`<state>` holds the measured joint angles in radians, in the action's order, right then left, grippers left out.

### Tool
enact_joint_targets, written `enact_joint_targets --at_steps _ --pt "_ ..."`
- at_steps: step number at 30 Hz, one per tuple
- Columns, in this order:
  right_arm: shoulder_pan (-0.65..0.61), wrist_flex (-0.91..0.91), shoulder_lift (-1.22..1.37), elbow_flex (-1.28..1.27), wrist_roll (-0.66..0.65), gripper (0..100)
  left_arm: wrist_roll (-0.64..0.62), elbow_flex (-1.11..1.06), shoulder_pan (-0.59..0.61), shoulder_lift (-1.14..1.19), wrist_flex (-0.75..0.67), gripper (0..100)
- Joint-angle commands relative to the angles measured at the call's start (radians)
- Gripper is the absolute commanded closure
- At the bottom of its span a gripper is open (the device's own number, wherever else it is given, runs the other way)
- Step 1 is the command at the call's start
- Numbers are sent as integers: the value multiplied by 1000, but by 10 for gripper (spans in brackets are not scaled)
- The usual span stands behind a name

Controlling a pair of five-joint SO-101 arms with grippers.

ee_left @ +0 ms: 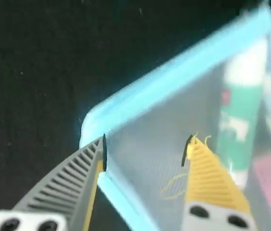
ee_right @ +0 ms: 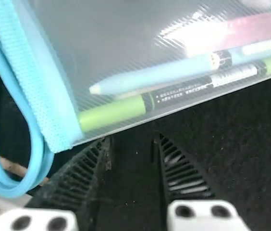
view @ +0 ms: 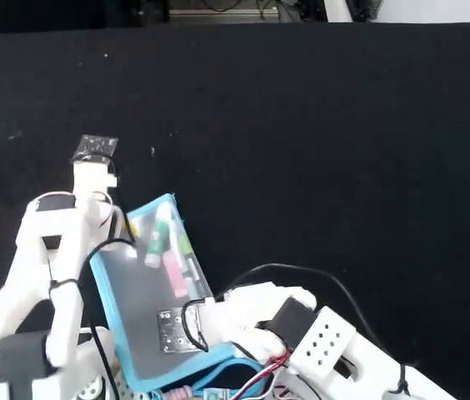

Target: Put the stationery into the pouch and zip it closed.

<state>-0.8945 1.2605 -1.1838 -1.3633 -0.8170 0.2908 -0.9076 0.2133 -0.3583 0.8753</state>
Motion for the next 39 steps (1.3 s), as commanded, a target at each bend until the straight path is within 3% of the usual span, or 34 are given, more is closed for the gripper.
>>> enact_joint_targets --at_steps 1,6,10,18,28,39 --pt "-11 -15 -15 16 11 865 -69 120 18 147 -71 734" --pt "-5 6 -15 90 26 864 -127 341 44 388 26 734" --pt "-9 49 -15 150 94 864 -130 456 114 428 130 758" --pt "-26 118 -15 236 144 836 -127 438 125 428 132 759" --pt "-232 114 -10 157 71 805 -135 438 133 428 130 761" --pt "-259 147 -8 194 64 804 -170 438 122 430 130 761"
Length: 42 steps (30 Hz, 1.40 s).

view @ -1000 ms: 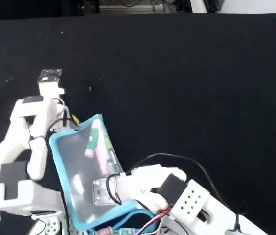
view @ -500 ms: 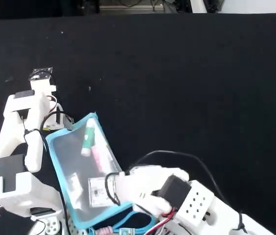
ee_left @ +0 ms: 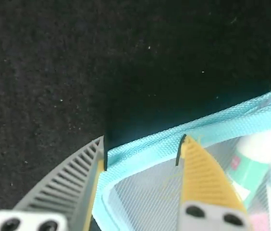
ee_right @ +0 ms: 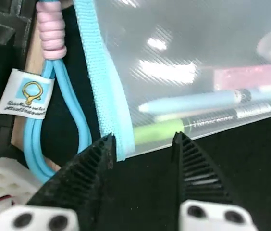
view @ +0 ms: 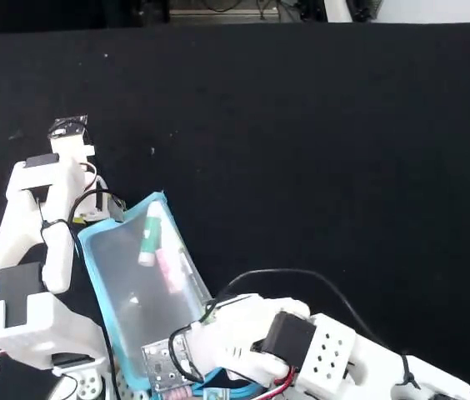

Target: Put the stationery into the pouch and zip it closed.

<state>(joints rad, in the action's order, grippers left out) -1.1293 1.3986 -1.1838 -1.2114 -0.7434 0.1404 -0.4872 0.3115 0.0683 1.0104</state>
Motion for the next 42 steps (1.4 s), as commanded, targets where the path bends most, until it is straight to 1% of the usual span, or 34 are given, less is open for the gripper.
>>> enact_joint_targets --at_steps 1,8,11,14,20,25,29,34,37,39,42 --pt "-46 3 -7 31 -9 804 -20 18 24 3 -5 761" --pt "-247 -35 -7 -13 8 803 -18 16 25 3 -5 761" --pt "-255 -46 -7 -18 35 803 -18 15 25 3 -3 761" --pt "-183 -83 -8 -64 28 803 -18 15 25 3 -2 761" --pt "-17 -245 -13 -213 28 803 -18 16 25 2 2 761" --pt "144 -338 -13 -193 28 804 -18 16 25 2 3 762" --pt "290 -477 -13 -194 34 804 -18 16 31 -26 8 762" --pt "423 -706 -13 -236 35 807 -18 13 35 -195 92 762" --pt "473 -792 -5 -236 49 807 -12 10 33 -311 158 761" --pt "497 -825 -5 -226 103 807 9 12 35 -381 204 761" --pt "522 -845 -4 -186 195 805 92 8 25 -456 287 761"
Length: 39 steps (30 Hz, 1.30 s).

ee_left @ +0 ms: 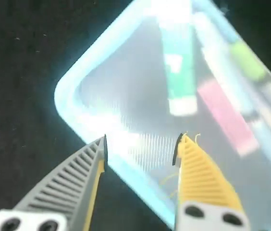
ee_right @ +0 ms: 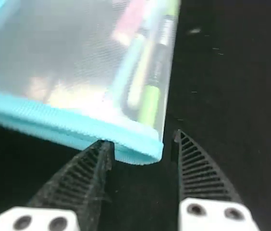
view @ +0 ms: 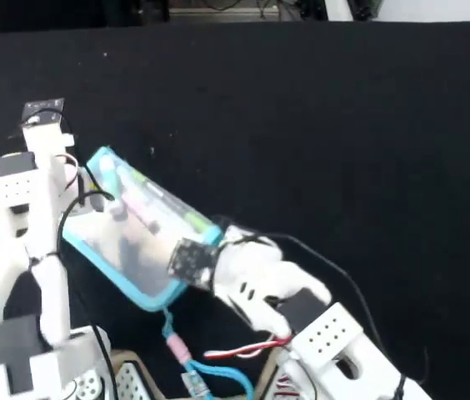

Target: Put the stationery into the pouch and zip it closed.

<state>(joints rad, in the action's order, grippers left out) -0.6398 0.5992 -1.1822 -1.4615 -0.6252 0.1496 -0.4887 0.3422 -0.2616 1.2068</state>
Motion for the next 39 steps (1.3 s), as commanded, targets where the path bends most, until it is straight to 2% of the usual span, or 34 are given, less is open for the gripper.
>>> enact_joint_targets --at_steps 1,5,7,11,14,18,22,28,31,35,39 --pt "38 -44 -5 84 114 805 115 8 -5 -143 115 761" --pt "71 5 -5 154 252 805 255 -33 -5 -183 175 764" --pt "71 86 -5 183 284 805 275 -87 -7 -196 166 765" --pt "25 258 -15 200 284 805 273 -225 -12 -238 52 765" --pt "-34 368 -16 194 282 807 270 -363 -64 -308 -68 763" --pt "-170 437 -16 194 288 805 167 -503 -124 -417 -216 762" --pt "-310 433 -8 179 316 804 103 -524 -82 -463 -244 762" --pt "-453 224 -8 38 614 804 -75 -564 28 -463 -334 762" --pt "-514 158 -12 -15 698 804 -140 -576 65 -463 -348 762" --pt "-589 160 -8 -41 713 804 -150 -587 73 -463 -350 762" --pt "-578 242 -8 -19 706 802 -152 -587 73 -463 -350 762"
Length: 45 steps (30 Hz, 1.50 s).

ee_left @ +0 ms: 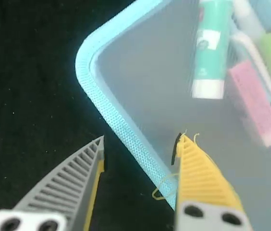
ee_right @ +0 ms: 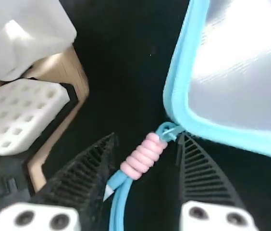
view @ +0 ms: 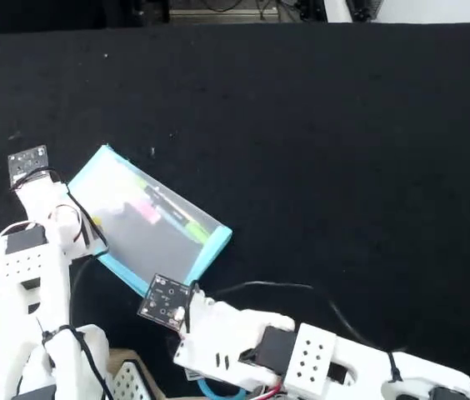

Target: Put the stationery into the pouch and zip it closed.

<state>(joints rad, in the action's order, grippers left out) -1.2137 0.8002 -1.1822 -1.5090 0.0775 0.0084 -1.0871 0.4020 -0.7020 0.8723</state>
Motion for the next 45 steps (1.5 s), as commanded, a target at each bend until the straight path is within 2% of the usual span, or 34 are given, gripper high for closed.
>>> enact_joint_targets --at_steps 1,5,6,11,17,22,26,31,39,45 --pt "0 64 -7 38 3 790 -12 12 13 -23 -17 762" --pt "-14 107 -7 42 11 677 -14 21 13 -23 -17 764" --pt "-25 101 -7 35 11 675 -14 21 13 -23 -17 764" --pt "-38 -12 -7 -28 12 770 -14 19 15 -26 -17 765" --pt "-40 -21 -7 -35 40 720 -17 21 15 -34 -17 765" --pt "-29 -20 -5 -35 68 724 -17 21 16 -34 -17 766" --pt "58 12 8 -1 61 760 -17 21 16 -34 -14 766" --pt "75 37 151 90 60 762 -17 21 16 -34 -15 766" --pt "-64 64 476 269 74 762 -17 21 61 -34 -17 766" --pt "-60 -34 680 326 187 762 -17 21 64 -34 -17 766"
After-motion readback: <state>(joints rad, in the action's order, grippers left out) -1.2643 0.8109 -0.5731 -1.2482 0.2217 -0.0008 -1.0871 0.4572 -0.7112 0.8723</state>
